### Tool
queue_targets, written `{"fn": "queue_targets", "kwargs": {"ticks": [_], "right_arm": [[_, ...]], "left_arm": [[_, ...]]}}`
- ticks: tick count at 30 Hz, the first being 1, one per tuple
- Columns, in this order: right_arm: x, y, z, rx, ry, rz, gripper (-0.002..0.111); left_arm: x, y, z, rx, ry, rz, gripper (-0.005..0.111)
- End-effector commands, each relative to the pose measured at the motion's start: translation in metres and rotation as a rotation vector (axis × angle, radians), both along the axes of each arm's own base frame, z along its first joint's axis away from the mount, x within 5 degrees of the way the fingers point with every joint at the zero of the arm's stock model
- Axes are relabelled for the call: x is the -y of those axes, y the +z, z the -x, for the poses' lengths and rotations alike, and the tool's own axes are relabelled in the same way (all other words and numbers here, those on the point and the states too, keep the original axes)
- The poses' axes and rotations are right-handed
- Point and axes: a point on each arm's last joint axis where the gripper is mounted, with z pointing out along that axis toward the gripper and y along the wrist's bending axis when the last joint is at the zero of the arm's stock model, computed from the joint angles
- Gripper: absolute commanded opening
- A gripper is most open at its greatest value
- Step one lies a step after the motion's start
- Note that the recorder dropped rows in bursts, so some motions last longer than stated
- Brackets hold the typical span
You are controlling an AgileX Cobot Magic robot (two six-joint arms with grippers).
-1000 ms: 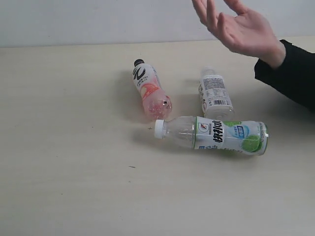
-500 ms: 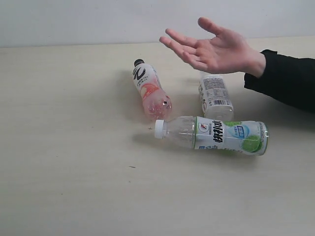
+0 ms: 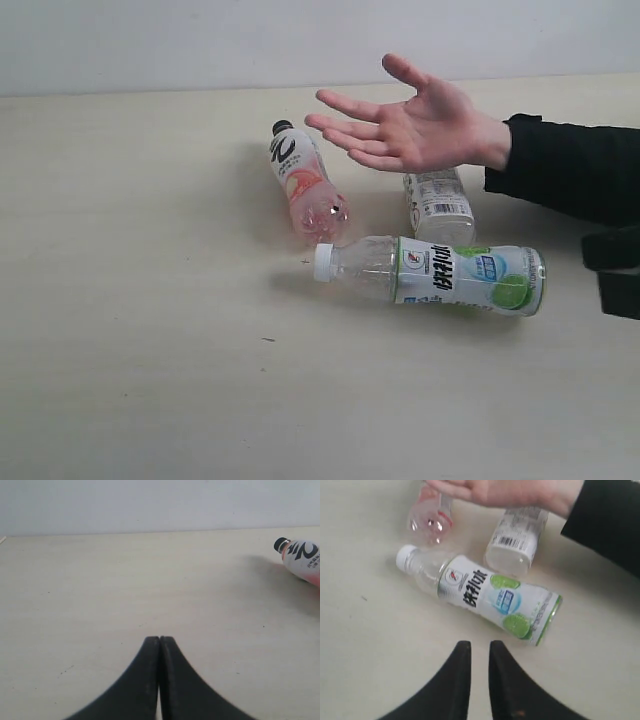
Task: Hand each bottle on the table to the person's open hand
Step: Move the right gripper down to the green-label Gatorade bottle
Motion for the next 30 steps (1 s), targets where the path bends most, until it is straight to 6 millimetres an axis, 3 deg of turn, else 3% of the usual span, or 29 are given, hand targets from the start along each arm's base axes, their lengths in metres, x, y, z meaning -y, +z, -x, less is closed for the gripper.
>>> {"fn": "queue_targets", "kwargs": {"ticks": [1,5,11,14,19,24,28,30], "right_arm": [[-0.017,-0.001,-0.026,-0.172,0.058,0.055,0.023],[-0.032,-0.003,-0.055,-0.282,0.075,0.081,0.040],[-0.049,-0.016,-0.095,-0.295,0.020,0.063,0.062],[-0.055,-0.026,-0.114,-0.268,-0.036,0.027,0.068],[-0.062,-0.036,-0.130,-0.279,-0.045,0.034,0.068],[-0.061,-0.030,-0.126,-0.276,0.257,0.253,0.068],[-0.062,-0.022,-0.128,-0.241,0.371,0.320,0.068],[-0.061,-0.023,-0.125,-0.211,0.543,0.413,0.068]], "left_arm": [[0.000,0.000,0.000,0.008,-0.003,0.004,0.003],[0.000,0.000,0.000,0.008,-0.003,0.004,0.003],[0.000,0.000,0.000,0.008,-0.003,0.004,0.003],[0.000,0.000,0.000,0.008,-0.003,0.004,0.003],[0.000,0.000,0.000,0.008,-0.003,0.004,0.003],[0.000,0.000,0.000,0.008,-0.003,0.004,0.003],[0.000,0.000,0.000,0.008,-0.003,0.004,0.003],[0.000,0.000,0.000,0.008,-0.003,0.004,0.003]]}}
